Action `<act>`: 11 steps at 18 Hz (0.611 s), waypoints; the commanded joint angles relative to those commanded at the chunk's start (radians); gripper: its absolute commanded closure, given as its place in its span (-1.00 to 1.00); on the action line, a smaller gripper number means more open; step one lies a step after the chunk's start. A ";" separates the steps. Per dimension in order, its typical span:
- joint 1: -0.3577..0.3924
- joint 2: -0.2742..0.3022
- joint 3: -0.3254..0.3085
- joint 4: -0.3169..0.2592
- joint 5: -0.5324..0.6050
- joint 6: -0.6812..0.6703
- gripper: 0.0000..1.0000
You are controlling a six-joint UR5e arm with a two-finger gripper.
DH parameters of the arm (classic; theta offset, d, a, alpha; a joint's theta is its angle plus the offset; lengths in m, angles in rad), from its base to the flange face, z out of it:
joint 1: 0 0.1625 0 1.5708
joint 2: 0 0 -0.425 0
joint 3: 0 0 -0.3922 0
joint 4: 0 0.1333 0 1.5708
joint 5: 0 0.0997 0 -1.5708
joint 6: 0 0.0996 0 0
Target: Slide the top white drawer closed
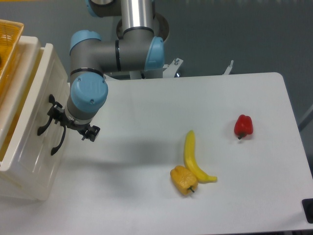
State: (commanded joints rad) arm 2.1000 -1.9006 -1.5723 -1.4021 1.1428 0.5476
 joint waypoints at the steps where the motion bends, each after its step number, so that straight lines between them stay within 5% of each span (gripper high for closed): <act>1: 0.002 0.003 0.000 -0.002 0.000 0.000 -1.00; 11: -0.003 0.014 -0.005 -0.002 -0.018 0.000 -1.00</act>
State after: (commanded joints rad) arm 2.0970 -1.8868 -1.5769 -1.4036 1.1244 0.5476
